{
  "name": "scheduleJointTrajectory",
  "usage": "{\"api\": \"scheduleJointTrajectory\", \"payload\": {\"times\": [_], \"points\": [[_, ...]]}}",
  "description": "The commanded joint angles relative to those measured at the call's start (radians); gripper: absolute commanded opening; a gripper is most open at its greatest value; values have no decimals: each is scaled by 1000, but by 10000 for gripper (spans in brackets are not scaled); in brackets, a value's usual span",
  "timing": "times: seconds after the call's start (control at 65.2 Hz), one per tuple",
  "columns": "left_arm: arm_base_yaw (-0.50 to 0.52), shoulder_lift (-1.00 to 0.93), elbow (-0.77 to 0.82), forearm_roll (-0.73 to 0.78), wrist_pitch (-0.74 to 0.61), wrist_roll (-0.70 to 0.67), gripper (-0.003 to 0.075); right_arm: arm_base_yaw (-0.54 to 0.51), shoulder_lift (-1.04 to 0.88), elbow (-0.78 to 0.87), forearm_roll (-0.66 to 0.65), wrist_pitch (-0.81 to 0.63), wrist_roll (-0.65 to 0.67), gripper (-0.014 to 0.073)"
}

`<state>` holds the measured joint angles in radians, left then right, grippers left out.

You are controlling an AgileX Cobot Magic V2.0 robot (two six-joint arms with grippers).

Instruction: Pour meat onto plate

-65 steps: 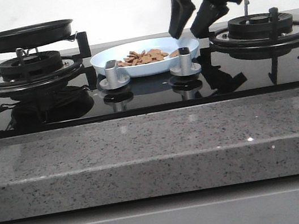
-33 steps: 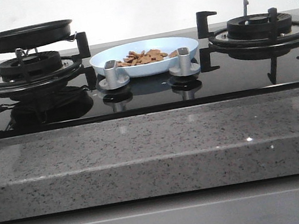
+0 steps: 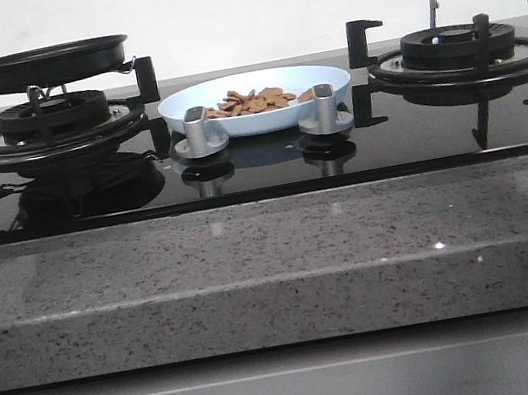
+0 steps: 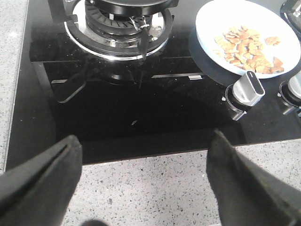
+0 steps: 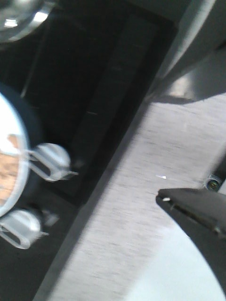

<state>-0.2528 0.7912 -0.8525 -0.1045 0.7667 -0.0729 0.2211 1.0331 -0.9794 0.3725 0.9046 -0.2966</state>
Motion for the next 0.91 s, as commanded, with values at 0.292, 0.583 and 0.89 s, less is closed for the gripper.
{"api": "scheduleJointTrajectory", "payload": {"times": [0.292,0.583,0.89], "points": [[-7,-7,-24,-3,-66,-8,545,-2,-315,215,16,-56,2,420],[-7,-7,-24,-3,-66,-8,300,-2,-335,220,26,-51,2,209],[-7,-7,-24,51,-83,35,-20,-2,-335,220,26,-49,2,-71]]}}
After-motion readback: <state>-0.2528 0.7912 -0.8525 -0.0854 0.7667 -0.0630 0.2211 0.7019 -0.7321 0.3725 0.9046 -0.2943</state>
